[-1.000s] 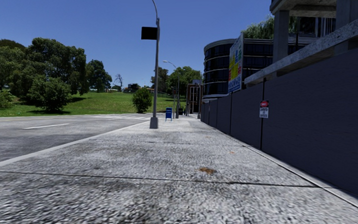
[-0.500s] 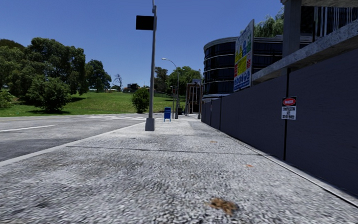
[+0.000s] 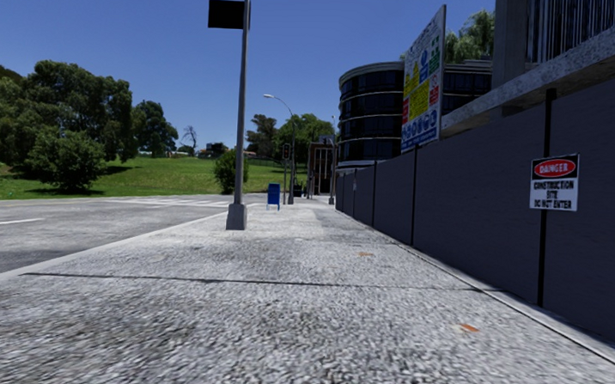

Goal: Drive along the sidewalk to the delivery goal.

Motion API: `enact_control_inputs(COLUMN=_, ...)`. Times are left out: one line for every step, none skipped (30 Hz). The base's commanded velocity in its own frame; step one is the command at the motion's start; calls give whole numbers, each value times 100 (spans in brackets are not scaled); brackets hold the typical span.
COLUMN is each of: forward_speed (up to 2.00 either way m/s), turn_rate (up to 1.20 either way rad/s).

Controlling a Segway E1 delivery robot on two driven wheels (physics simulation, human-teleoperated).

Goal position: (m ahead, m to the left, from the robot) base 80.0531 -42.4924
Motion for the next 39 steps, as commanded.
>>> enact_control_inputs(forward_speed=200, turn_rate=0)
enact_control_inputs(forward_speed=200, turn_rate=0)
enact_control_inputs(forward_speed=200, turn_rate=0)
enact_control_inputs(forward_speed=200, turn_rate=0)
enact_control_inputs(forward_speed=200, turn_rate=0)
enact_control_inputs(forward_speed=200, turn_rate=0)
enact_control_inputs(forward_speed=200, turn_rate=0)
enact_control_inputs(forward_speed=200, turn_rate=0)
enact_control_inputs(forward_speed=200, turn_rate=0)
enact_control_inputs(forward_speed=200, turn_rate=0)
enact_control_inputs(forward_speed=200, turn_rate=0)
enact_control_inputs(forward_speed=200, turn_rate=0)
enact_control_inputs(forward_speed=200, turn_rate=0)
enact_control_inputs(forward_speed=200, turn_rate=0)
enact_control_inputs(forward_speed=200, turn_rate=0)
enact_control_inputs(forward_speed=200, turn_rate=0)
enact_control_inputs(forward_speed=200, turn_rate=0)
enact_control_inputs(forward_speed=200, turn_rate=0)
enact_control_inputs(forward_speed=200, turn_rate=0)
enact_control_inputs(forward_speed=200, turn_rate=0)
enact_control_inputs(forward_speed=200, turn_rate=0)
enact_control_inputs(forward_speed=200, turn_rate=0)
enact_control_inputs(forward_speed=200, turn_rate=0)
enact_control_inputs(forward_speed=200, turn_rate=0)
enact_control_inputs(forward_speed=200, turn_rate=0)
enact_control_inputs(forward_speed=200, turn_rate=0)
enact_control_inputs(forward_speed=200, turn_rate=0)
enact_control_inputs(forward_speed=200, turn_rate=0)
enact_control_inputs(forward_speed=200, turn_rate=0)
enact_control_inputs(forward_speed=200, turn_rate=0)
enact_control_inputs(forward_speed=200, turn_rate=0)
enact_control_inputs(forward_speed=200, turn_rate=0)
enact_control_inputs(forward_speed=200, turn_rate=0)
enact_control_inputs(forward_speed=200, turn_rate=0)
enact_control_inputs(forward_speed=200, turn_rate=0)
enact_control_inputs(forward_speed=200, turn_rate=0)
enact_control_inputs(forward_speed=200, turn_rate=0)
enact_control_inputs(forward_speed=200, turn_rate=0)
enact_control_inputs(forward_speed=200, turn_rate=0)
